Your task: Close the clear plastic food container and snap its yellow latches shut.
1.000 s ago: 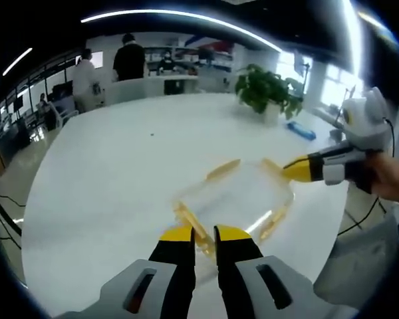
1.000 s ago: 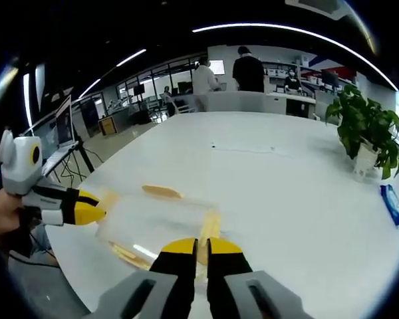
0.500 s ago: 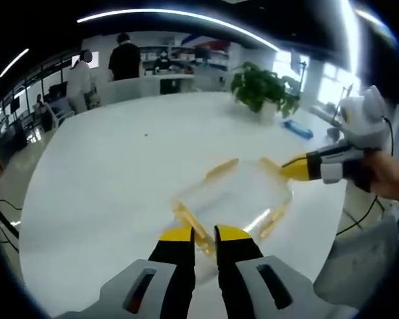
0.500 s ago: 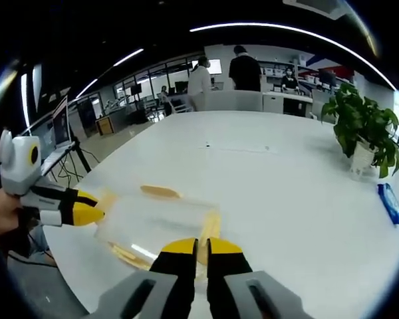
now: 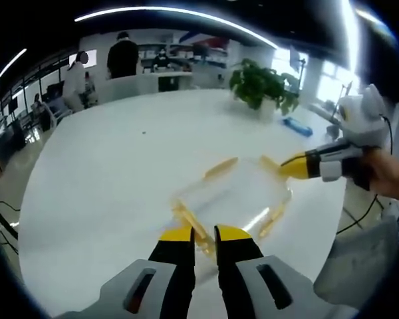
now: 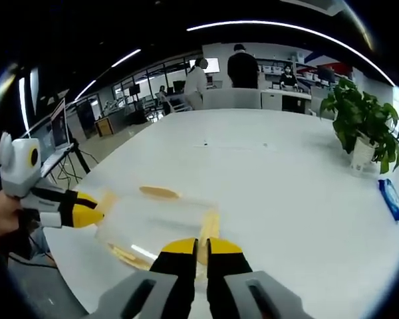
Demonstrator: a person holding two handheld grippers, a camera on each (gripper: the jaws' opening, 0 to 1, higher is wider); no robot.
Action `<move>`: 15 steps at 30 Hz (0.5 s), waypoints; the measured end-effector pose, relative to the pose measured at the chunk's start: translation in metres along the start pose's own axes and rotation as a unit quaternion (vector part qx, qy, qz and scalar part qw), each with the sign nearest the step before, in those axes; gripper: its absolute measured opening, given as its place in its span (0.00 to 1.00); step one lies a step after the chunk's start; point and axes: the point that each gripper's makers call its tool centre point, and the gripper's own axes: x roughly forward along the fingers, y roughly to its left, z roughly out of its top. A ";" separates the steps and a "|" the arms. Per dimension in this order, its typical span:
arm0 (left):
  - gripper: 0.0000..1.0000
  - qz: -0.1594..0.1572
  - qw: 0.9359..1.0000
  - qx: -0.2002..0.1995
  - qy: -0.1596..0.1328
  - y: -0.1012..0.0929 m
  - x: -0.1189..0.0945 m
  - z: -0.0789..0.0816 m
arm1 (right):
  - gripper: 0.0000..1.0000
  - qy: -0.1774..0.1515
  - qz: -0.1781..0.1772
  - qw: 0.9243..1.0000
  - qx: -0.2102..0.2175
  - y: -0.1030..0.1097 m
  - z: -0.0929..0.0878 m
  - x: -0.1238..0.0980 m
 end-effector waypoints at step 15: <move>0.08 -0.001 1.000 -0.010 0.007 0.002 0.004 -0.004 | 0.00 0.008 0.001 1.000 -0.001 -0.001 -0.002 0.004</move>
